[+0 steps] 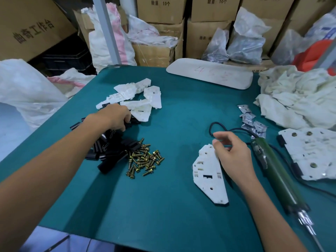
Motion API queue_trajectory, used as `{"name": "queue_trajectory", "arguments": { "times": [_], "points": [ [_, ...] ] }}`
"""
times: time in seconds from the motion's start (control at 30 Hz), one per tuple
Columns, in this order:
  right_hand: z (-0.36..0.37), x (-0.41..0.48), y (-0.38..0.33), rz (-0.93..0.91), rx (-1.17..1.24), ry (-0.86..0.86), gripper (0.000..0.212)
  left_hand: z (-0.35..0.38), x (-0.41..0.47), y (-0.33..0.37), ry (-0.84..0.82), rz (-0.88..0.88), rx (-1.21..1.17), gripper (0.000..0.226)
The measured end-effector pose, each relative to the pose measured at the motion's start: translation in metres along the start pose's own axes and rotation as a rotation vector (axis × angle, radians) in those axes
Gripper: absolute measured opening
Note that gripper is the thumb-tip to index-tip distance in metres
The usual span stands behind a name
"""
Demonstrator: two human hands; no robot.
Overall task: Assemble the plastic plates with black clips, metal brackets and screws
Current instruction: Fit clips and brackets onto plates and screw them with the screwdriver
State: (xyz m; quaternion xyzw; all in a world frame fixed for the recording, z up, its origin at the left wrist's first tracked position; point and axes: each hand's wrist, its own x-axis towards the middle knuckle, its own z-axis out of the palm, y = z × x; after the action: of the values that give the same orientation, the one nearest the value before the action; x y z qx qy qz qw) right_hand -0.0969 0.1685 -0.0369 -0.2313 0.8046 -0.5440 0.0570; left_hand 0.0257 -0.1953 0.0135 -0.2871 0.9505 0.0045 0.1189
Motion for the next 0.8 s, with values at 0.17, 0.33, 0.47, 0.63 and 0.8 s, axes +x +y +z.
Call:
{"name": "queue_trajectory", "arguments": {
  "times": [0.17, 0.33, 0.47, 0.63, 0.8],
  "points": [
    [-0.011, 0.000, 0.011, 0.022, -0.023, -0.037, 0.017, 0.003, 0.002, -0.008, -0.041, 0.017, -0.003, 0.036],
    [-0.014, 0.000, 0.012, 0.044, 0.037, -0.009, 0.016, -0.016, -0.015, 0.007, 0.118, 0.018, -0.214, 0.028],
    [-0.008, -0.002, -0.001, 0.067, 0.349, -0.079, 0.007, -0.037, -0.067, 0.078, 0.310, 0.172, -0.602, 0.027],
    [0.006, -0.006, -0.014, 0.165, 0.730, -0.247, 0.030, -0.009, -0.110, 0.187, 0.366, 0.498, -0.627, 0.027],
    [-0.012, 0.003, -0.006, 0.268, 0.704, -0.056, 0.012, 0.010, -0.081, 0.184, 0.341, 0.373, -0.503, 0.040]
  ]
}}
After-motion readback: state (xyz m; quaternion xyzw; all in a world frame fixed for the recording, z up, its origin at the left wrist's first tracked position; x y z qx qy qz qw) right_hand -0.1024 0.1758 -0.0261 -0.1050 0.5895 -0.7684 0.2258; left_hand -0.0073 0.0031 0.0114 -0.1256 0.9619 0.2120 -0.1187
